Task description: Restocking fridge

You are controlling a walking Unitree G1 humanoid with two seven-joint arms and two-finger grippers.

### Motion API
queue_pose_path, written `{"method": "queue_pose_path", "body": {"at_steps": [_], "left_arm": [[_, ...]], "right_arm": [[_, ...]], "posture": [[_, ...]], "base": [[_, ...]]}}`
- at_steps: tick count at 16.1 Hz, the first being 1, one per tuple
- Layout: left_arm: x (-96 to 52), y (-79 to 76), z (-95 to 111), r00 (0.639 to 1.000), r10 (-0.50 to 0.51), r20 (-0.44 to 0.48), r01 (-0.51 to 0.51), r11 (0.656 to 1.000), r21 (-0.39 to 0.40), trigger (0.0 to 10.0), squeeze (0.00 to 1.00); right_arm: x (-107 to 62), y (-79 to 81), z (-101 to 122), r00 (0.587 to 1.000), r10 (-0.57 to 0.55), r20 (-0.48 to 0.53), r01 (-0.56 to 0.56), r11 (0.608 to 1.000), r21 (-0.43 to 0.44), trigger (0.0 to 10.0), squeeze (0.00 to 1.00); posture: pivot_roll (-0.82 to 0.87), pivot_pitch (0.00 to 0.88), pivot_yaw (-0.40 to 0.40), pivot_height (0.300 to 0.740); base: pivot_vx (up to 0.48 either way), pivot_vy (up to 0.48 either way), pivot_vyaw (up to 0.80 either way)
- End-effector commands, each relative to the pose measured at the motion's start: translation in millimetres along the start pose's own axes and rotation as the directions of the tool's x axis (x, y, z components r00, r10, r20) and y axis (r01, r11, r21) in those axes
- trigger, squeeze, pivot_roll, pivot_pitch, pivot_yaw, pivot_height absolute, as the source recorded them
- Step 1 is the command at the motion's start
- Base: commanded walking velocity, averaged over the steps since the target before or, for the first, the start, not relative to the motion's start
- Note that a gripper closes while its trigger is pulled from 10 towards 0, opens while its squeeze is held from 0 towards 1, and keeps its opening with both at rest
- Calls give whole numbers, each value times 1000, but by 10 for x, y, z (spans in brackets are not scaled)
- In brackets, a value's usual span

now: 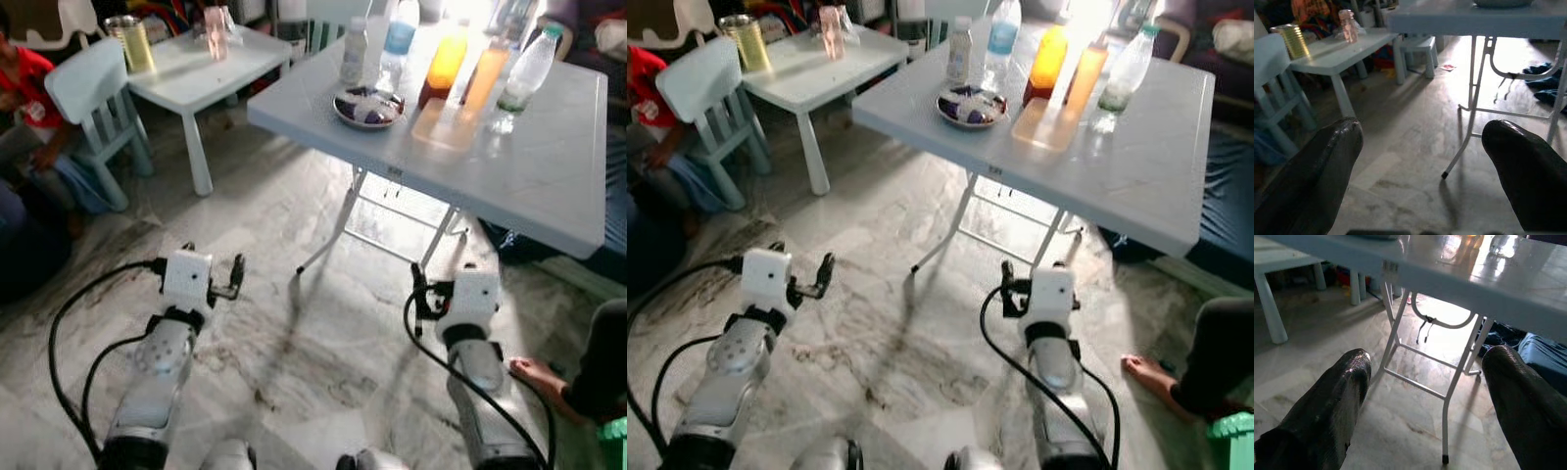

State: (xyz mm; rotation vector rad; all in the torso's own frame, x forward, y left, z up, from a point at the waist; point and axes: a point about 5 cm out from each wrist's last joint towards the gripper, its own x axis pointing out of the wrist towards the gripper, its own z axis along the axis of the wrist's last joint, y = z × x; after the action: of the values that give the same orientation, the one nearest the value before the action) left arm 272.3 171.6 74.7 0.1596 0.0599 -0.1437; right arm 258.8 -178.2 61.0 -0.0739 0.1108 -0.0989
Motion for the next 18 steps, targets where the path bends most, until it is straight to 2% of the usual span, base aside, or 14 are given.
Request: {"method": "queue_pose_path", "body": {"at_steps": [1,3,5,6,7,11,15,18], "left_arm": [[10,28,32,1000,2,14,-2,1000,12,10000,0],[-68,86,31,996,87,31,-86,996,-23,10000,0],[-92,107,62,990,125,57,-125,992,-20,10000,0],[-89,93,79,991,118,60,-115,992,-55,10000,0],[-64,49,131,993,96,70,-90,992,-84,10000,0],[-3,-3,202,994,72,88,-64,994,-86,10000,0],[21,0,255,992,76,99,-66,993,-96,10000,0],[12,11,236,993,77,92,-68,993,-95,10000,0]], "right_arm": [[21,-7,38,1000,-5,22,5,1000,-8,10000,0],[-23,-163,107,996,-54,77,56,998,-20,10000,0],[-65,-241,131,993,-70,99,73,997,-23,10000,0],[-79,-259,135,992,-81,101,82,997,-7,10000,0],[-90,-232,157,992,-67,107,67,998,-3,10000,0],[-150,-123,197,992,-13,129,15,1000,-11,10000,0],[-167,-121,202,991,-14,130,15,1000,-9,10000,0],[-167,-121,216,991,-2,130,8,999,-42,10000,0]], "posture": [[80,34,-28,740],[62,31,-32,740],[53,35,-29,740],[45,42,-28,740],[34,56,-27,740],[22,61,-22,740],[23,65,-21,740],[26,65,-21,740]], "base": [[0,0,0],[0,0,0],[0,0,0],[0,0,0],[398,0,0],[406,0,0],[422,0,0],[414,0,0]]}}
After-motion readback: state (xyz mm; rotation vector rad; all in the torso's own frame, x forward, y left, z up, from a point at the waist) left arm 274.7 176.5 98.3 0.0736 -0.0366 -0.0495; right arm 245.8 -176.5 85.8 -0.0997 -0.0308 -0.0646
